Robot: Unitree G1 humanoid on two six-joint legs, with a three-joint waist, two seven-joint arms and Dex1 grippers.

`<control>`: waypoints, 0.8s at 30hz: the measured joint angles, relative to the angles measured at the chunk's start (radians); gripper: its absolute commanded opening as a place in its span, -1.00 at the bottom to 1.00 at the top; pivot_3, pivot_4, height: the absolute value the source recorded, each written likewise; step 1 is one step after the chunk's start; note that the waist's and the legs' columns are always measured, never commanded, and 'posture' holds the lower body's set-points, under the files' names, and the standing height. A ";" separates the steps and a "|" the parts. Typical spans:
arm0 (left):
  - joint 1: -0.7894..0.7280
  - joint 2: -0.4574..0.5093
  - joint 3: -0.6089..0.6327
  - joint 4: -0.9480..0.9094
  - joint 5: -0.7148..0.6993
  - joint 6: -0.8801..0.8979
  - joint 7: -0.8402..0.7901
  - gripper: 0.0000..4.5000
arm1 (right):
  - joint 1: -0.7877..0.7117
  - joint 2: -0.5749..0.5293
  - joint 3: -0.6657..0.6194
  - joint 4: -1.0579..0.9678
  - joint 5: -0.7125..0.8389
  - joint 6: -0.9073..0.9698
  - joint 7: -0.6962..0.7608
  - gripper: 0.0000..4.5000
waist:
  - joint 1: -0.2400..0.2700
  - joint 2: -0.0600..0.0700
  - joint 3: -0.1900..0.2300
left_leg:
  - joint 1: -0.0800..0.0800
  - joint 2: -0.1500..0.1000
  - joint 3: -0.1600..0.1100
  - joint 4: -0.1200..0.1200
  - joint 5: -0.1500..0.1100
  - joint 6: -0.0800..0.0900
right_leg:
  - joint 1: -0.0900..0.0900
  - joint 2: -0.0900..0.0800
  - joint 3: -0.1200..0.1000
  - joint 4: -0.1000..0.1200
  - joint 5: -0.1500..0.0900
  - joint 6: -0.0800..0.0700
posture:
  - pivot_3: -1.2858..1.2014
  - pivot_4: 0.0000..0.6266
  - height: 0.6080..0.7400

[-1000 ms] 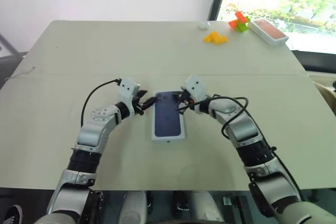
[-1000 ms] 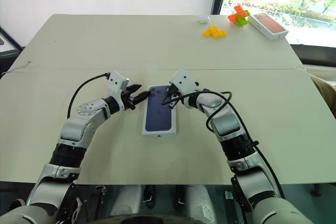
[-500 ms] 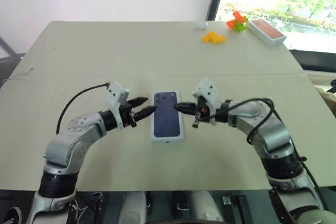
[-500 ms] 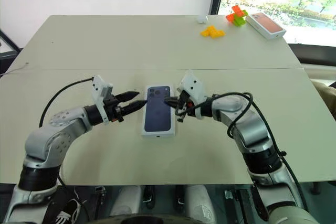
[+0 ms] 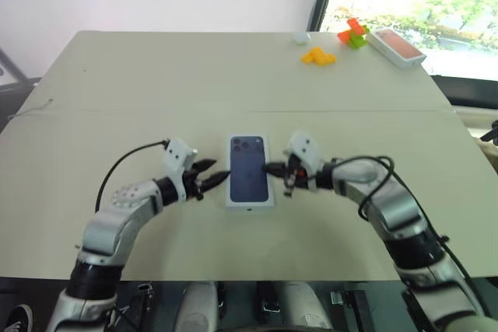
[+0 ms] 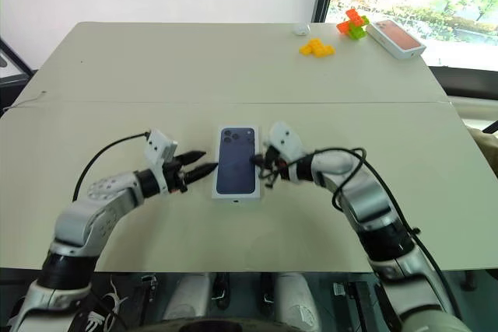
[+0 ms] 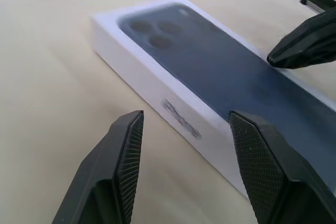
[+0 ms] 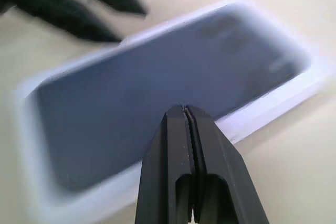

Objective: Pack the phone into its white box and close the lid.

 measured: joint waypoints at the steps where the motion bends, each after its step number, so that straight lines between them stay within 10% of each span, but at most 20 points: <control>1: -0.026 -0.008 0.000 0.027 0.013 -0.017 0.016 0.21 | -0.028 0.019 -0.009 0.026 -0.008 -0.009 -0.025 -0.97 | 0.000 0.000 0.000 | 0.000 0.000 0.000 0.000 0.000 0.000 | 0.000 0.000 0.000 0.000 0.000 0.000 | 0.03 -0.52 0.95; 18: -0.029 0.020 0.028 0.086 0.101 -0.078 0.030 0.21 | -0.019 0.009 -0.012 0.133 -0.075 -0.088 -0.025 -0.97 | -0.002 0.000 0.000 | 0.000 0.000 0.001 0.000 0.000 0.000 | 0.000 -0.001 0.000 0.001 0.001 -0.002 | 0.03 -0.52 0.95; 24: 0.017 0.141 0.112 0.011 0.062 -0.037 -0.019 1.00 | 0.040 -0.069 -0.104 0.054 0.024 -0.109 0.092 0.00 | -0.005 0.000 0.000 | 0.000 0.000 0.001 -0.002 0.000 0.000 | 0.000 -0.001 0.000 0.000 0.001 -0.002 | 0.03 -0.52 0.95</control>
